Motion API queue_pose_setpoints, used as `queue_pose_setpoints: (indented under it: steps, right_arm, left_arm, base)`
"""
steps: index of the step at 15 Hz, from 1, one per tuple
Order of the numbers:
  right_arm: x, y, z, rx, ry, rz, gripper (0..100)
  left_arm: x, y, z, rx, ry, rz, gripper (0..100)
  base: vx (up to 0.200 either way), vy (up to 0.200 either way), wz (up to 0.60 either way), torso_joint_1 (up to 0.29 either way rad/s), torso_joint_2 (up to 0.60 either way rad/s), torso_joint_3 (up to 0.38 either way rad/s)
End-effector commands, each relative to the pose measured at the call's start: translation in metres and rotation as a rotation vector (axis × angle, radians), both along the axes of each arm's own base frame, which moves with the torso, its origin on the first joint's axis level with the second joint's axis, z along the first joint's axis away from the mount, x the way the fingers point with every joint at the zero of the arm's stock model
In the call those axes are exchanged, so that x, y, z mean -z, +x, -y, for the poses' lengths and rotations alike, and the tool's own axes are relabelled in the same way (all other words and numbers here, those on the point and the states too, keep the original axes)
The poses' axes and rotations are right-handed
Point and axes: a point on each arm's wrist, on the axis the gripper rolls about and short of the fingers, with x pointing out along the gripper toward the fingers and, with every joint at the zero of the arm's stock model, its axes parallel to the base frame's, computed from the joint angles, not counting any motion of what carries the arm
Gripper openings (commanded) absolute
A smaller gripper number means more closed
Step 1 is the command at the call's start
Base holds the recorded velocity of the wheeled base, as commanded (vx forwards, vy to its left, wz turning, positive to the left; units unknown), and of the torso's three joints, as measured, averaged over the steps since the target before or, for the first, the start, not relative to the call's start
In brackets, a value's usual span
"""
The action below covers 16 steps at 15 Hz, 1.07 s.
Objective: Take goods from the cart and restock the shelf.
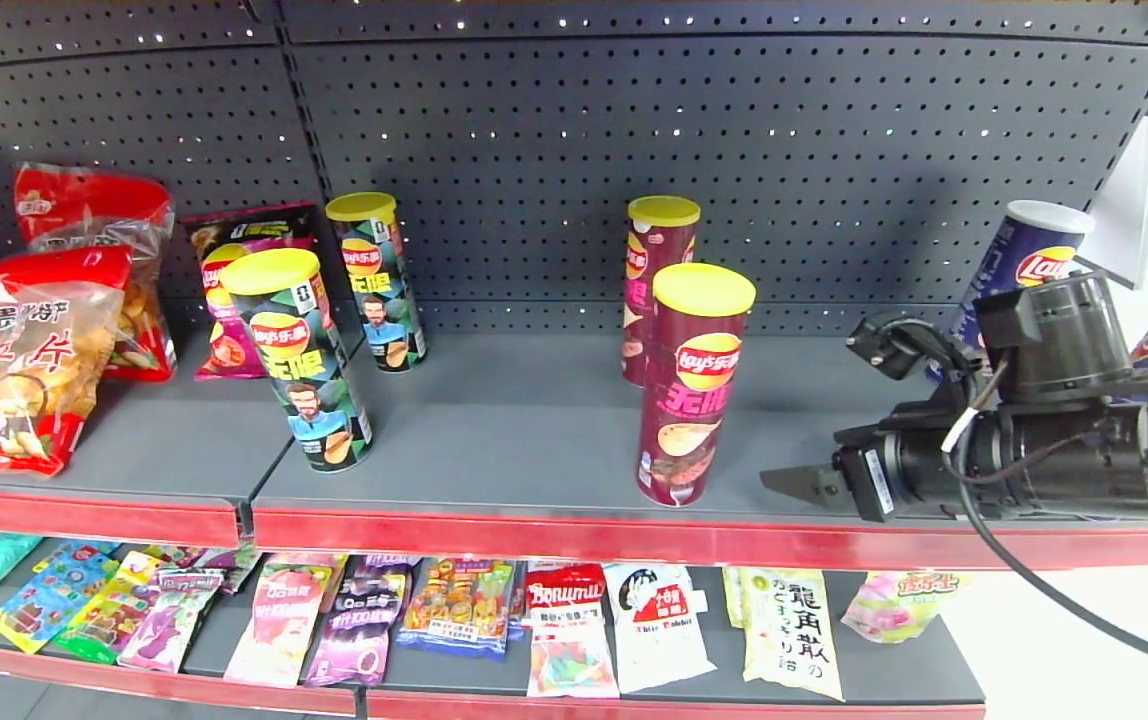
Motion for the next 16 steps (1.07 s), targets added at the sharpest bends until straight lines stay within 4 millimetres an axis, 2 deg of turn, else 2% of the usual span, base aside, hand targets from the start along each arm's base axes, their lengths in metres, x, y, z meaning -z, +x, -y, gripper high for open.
queue_pose_setpoints:
  steps: [1, 7, 16]
  right_arm:
    - [0.007, 0.011, -0.006, 0.000, -0.018, -0.019, 100]
    - [0.020, 0.020, -0.014, 0.011, -0.054, -0.042, 100]
    - [0.026, 0.031, -0.029, 0.003, -0.077, -0.044, 100]
  left_arm:
    - [0.000, 0.000, 0.000, 0.000, 0.001, -0.003, 100]
    - [0.000, 0.000, 0.000, 0.000, 0.001, -0.002, 100]
    - [0.000, 0.000, 0.000, 0.000, 0.001, -0.002, 100]
  base:
    - [0.000, 0.000, 0.00, 0.000, 0.00, 0.000]
    - [0.000, 0.000, 0.00, 0.000, 0.00, 0.000]
    - [0.000, 0.000, 0.00, 0.000, 0.00, 0.000]
